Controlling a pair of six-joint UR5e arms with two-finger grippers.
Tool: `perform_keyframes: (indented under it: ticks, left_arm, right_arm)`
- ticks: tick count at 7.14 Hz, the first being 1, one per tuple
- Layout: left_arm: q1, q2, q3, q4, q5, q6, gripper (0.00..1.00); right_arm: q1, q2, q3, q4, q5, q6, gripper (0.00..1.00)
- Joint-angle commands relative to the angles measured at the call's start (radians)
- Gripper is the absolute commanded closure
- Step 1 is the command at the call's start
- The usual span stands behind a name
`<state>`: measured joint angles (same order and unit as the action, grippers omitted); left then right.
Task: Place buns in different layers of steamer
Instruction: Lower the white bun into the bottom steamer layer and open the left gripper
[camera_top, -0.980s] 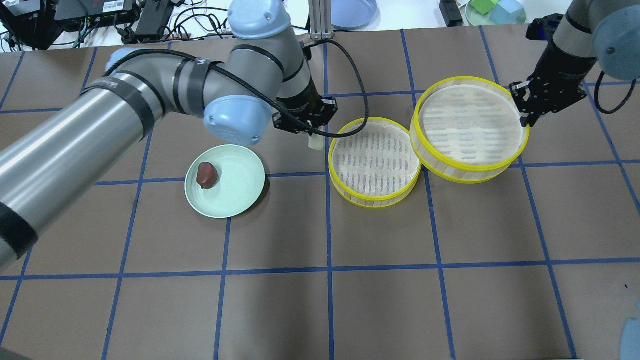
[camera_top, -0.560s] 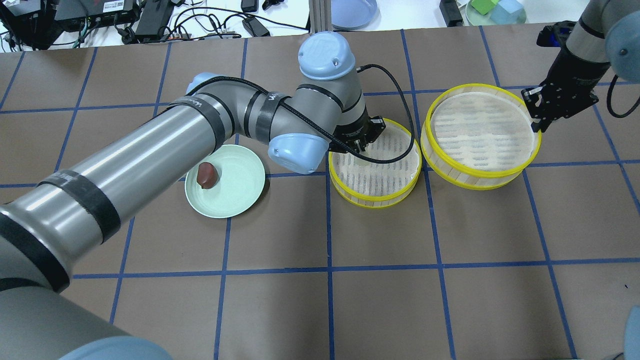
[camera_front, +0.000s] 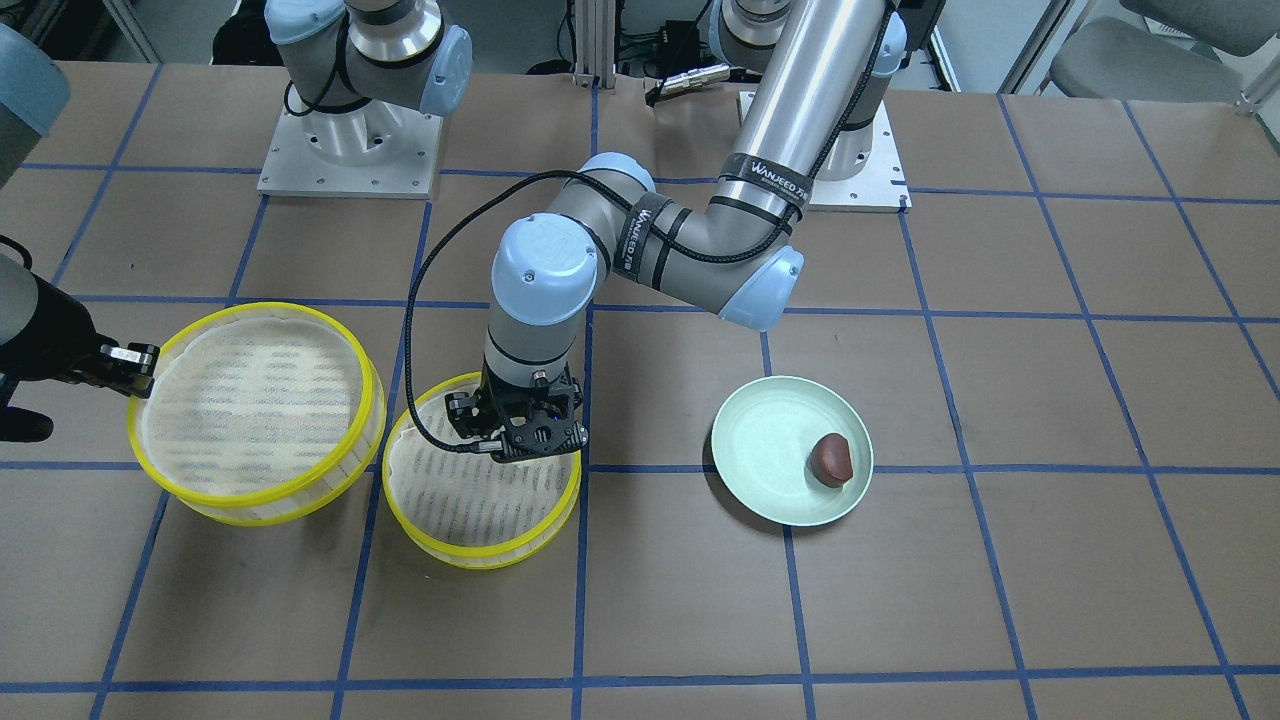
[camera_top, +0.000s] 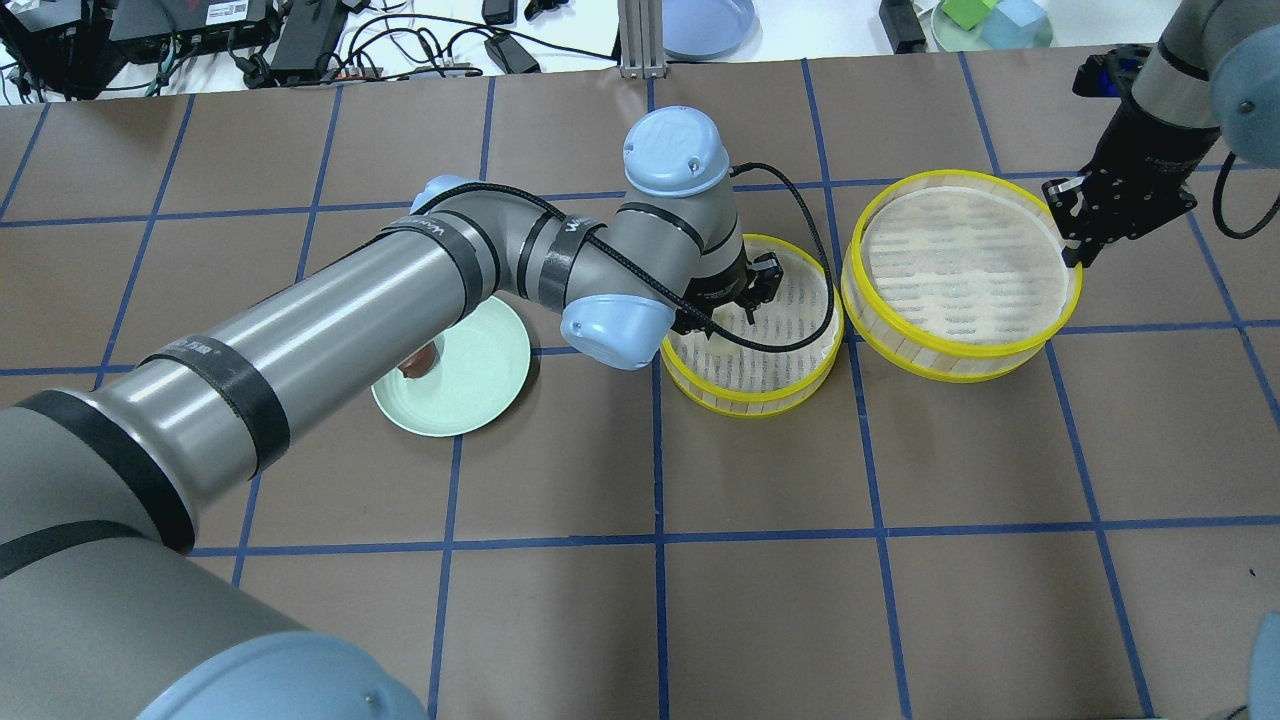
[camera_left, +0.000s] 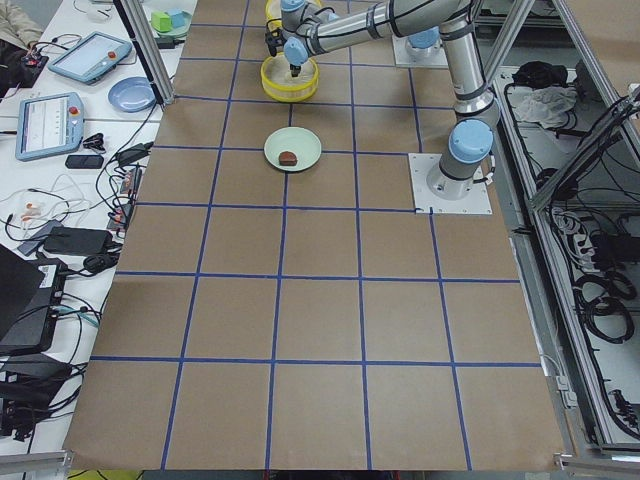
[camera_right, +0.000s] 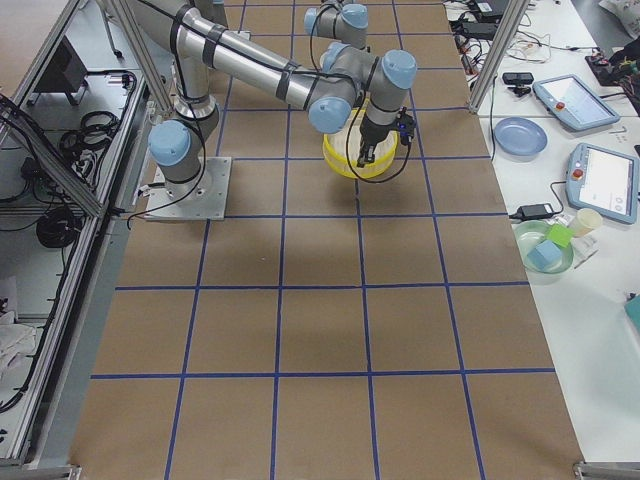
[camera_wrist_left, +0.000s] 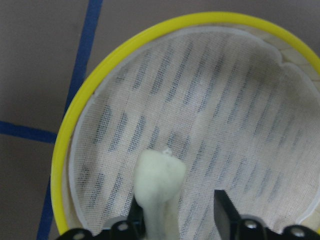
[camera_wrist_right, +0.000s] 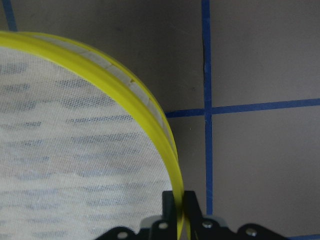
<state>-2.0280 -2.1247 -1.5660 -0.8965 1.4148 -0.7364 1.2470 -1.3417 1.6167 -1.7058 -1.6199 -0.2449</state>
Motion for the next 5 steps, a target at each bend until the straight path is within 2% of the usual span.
perform_keyframes:
  ticks: [1, 3, 5]
  left_arm:
    - [0.000, 0.002, -0.008, -0.002, 0.004, 0.000, 0.00]
    - [0.000, 0.012, -0.025, -0.002, 0.007, 0.005, 0.00]
    - [0.002, 0.037, -0.023, -0.001, 0.051, 0.052, 0.00]
  right_arm:
    - [0.009, -0.002, 0.000, 0.000, 0.002, 0.009, 1.00]
    - [0.015, -0.002, 0.002, 0.000, 0.006, 0.010, 1.00]
    - [0.044, -0.002, 0.002, 0.000, 0.009, 0.027, 1.00]
